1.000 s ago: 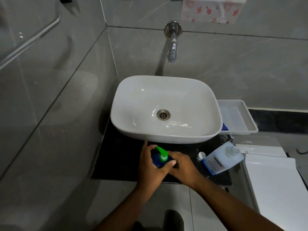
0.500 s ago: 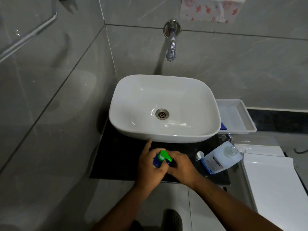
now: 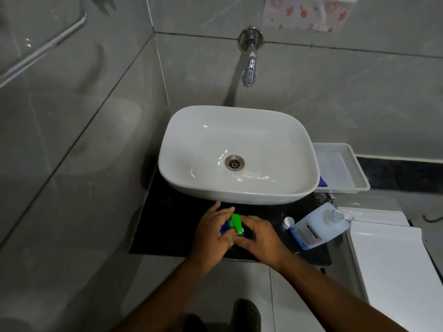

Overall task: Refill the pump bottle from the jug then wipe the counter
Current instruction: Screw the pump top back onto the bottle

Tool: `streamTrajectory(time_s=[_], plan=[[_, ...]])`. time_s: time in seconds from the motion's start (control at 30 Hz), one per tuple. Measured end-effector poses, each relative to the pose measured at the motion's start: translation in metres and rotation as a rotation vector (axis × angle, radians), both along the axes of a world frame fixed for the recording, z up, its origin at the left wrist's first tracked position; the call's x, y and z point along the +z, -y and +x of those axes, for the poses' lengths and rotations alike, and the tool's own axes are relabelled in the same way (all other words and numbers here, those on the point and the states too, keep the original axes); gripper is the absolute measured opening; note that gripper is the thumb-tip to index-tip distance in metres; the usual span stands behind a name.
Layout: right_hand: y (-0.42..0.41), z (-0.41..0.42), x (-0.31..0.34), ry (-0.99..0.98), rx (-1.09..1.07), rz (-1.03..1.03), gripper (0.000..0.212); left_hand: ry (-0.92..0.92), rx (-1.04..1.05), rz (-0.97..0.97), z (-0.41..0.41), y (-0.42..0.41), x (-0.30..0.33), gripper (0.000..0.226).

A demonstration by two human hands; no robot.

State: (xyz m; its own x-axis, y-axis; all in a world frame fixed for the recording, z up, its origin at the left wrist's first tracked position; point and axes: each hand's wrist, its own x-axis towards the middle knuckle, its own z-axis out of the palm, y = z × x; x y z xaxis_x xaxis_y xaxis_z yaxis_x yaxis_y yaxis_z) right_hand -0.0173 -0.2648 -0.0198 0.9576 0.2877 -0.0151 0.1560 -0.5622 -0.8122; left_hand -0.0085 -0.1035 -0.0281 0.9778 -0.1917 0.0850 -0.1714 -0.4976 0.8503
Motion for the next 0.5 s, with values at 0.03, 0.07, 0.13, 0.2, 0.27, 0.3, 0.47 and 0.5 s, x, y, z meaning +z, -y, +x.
streamTrajectory(time_s=[0.03, 0.07, 0.13, 0.2, 0.27, 0.3, 0.47, 0.5], plan=[[0.001, 0.001, 0.000, -0.003, 0.012, -0.004, 0.040, -0.005, -0.014, 0.004, 0.001, -0.001, 0.000, 0.044], [0.001, 0.002, 0.000, -0.003, 0.026, -0.010, 0.041, -0.009, -0.025, 0.010, 0.001, -0.002, 0.000, 0.044], [0.002, 0.003, 0.002, 0.000, 0.045, -0.026, 0.041, -0.004, -0.049, 0.020, 0.003, -0.003, -0.001, 0.045], [0.002, 0.002, 0.003, -0.006, 0.044, -0.029, 0.042, -0.015, -0.076, 0.021, 0.005, -0.006, -0.002, 0.046], [0.001, 0.003, 0.005, -0.019, 0.053, -0.032, 0.043, -0.053, -0.095, -0.010, 0.004, -0.009, -0.003, 0.046], [0.001, 0.003, 0.006, -0.031, 0.067, -0.053, 0.046, -0.064, -0.100, -0.027, 0.003, -0.010, -0.004, 0.045], [0.017, 0.002, 0.024, 0.002, 0.063, -0.324, 0.068, -0.144, -0.083, -0.119, 0.002, -0.016, -0.008, 0.047], [0.020, 0.001, 0.033, 0.093, 0.060, -0.313, 0.064, -0.201, -0.079, -0.171, 0.002, -0.016, -0.007, 0.048]])
